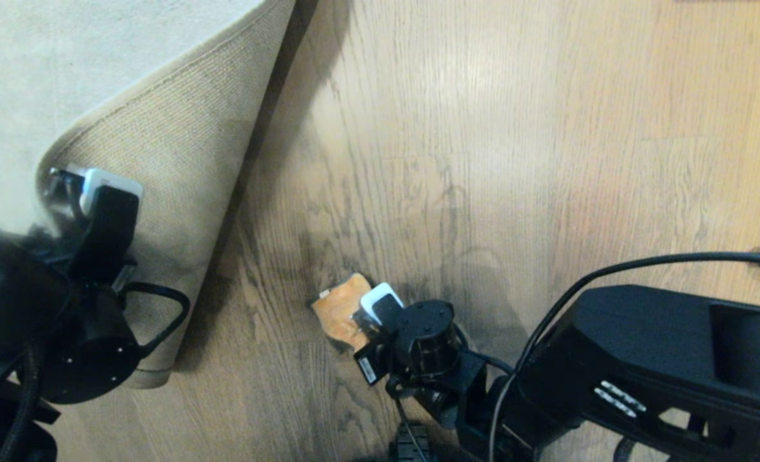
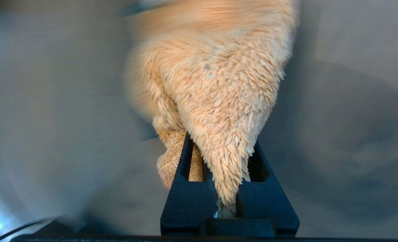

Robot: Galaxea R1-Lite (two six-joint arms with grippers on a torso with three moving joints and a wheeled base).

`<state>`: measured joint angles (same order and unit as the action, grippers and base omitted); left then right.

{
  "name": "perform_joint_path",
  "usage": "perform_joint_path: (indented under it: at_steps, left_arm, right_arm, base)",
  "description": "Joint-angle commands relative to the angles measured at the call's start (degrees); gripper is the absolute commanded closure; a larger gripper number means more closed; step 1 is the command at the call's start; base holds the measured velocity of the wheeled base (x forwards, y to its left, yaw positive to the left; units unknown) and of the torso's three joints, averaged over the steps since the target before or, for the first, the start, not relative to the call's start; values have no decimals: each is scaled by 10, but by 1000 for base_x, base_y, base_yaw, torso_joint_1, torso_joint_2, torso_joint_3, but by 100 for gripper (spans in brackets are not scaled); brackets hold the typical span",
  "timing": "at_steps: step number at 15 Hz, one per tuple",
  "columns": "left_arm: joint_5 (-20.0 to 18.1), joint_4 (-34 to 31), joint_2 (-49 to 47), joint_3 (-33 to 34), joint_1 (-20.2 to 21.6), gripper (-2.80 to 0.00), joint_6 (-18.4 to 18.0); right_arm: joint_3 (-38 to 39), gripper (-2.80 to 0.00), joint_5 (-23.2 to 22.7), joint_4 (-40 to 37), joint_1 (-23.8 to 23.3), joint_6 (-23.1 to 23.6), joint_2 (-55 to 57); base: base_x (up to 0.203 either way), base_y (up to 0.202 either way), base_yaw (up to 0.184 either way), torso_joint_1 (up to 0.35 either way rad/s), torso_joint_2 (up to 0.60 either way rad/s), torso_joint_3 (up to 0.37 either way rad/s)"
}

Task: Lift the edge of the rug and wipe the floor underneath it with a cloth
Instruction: Wipe the floor under the carpet with a rag

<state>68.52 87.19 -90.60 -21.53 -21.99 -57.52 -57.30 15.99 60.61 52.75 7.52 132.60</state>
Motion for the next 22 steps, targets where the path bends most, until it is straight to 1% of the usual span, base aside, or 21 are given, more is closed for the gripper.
perform_joint_path:
  at_steps: [1, 6, 9, 13, 15, 18, 22]
  left_arm:
    - [4, 27, 2, 0, 0, 0, -3]
    - [5, 27, 2, 0, 0, 0, -3]
    - [5, 27, 1, 1, 0, 0, -5]
    - [5, 27, -1, 0, 0, 0, -5]
    - [5, 27, -2, 1, 0, 0, -5]
    - [5, 27, -6, 2, 0, 0, -5]
    - [4, 27, -6, 7, 0, 0, -4]
  right_arm:
    - [-3, 0, -3, 3, 41, 0, 18]
    - [-51, 0, -3, 4, 83, -4, 79]
    - [-88, 0, -3, 9, 90, -5, 119]
    - [-172, 0, -3, 3, 91, -5, 168]
    - [-198, 0, -3, 2, 90, -5, 184]
    - [-180, 0, -3, 10, 86, -7, 178]
    - [-132, 0, -3, 13, 66, -7, 150]
  base:
    - [0, 0, 0, 0, 0, 0]
    - [0, 0, 0, 0, 0, 0]
    - [0, 0, 0, 0, 0, 0]
    - [0, 0, 0, 0, 0, 0]
    - [0, 0, 0, 0, 0, 0]
    - [0, 0, 0, 0, 0, 0]
    - [0, 0, 0, 0, 0, 0]
